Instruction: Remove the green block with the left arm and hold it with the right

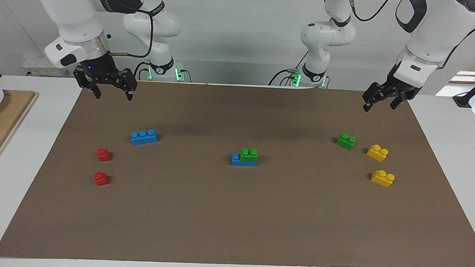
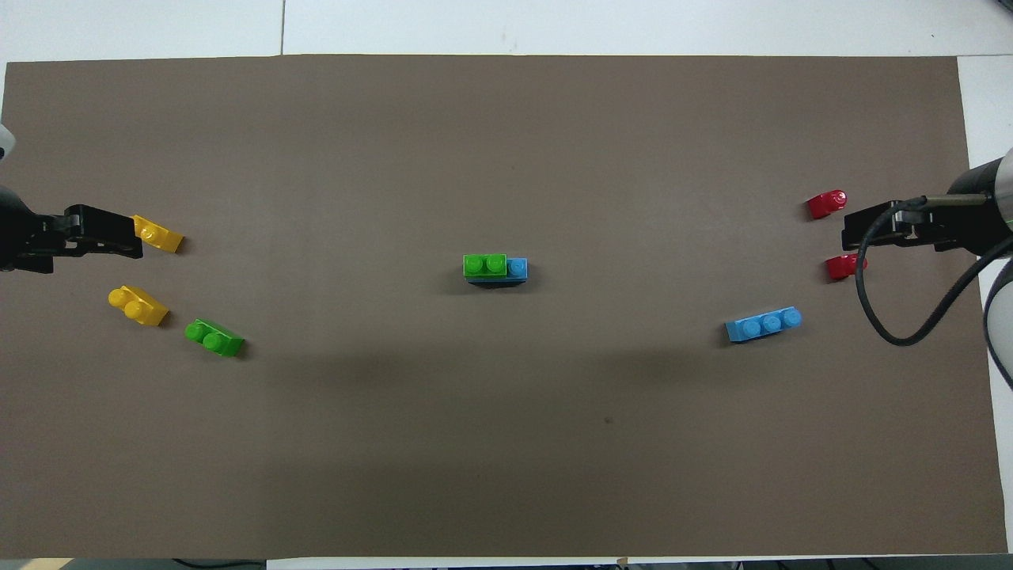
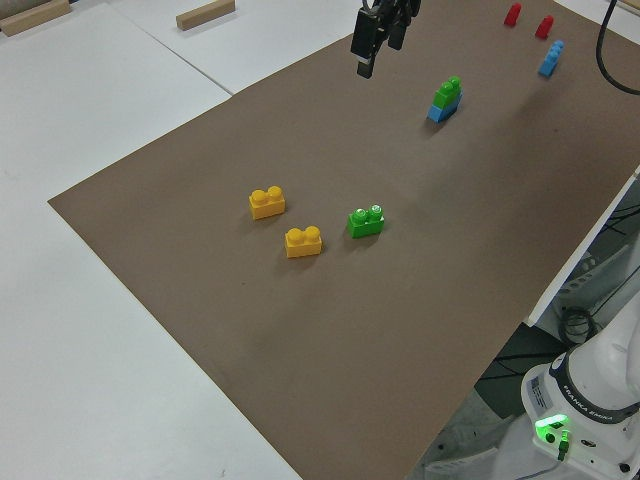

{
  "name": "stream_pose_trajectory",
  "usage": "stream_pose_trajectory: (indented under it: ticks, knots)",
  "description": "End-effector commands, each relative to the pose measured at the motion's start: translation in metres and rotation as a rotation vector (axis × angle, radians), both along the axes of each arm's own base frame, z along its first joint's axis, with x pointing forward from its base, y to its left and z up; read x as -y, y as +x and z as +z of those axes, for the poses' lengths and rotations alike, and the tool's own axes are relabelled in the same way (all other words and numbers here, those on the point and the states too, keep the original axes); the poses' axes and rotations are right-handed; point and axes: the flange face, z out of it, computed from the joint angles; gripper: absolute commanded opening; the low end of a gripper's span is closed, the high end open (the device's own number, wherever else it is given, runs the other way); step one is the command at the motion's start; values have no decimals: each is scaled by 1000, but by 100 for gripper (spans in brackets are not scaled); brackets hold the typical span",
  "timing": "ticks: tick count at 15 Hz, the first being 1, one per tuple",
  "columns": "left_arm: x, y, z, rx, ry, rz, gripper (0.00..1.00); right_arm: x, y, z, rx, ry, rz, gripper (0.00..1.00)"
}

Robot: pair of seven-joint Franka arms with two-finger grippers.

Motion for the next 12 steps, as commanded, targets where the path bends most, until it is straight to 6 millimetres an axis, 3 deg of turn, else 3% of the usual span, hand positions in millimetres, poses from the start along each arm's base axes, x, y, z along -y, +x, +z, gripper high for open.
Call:
stream_pose_trajectory:
  ticks: [1, 9, 12]
  knots:
    - [1, -5, 7, 4, -8, 7, 100, 2, 0, -1, -5, -19, 22, 100]
    - [2, -5, 7, 6, -8, 6, 100, 3, -1, 5, 16, -4, 29, 100]
    - [2, -5, 6, 3, -8, 6, 100, 2, 5, -4, 69, 2, -46, 100]
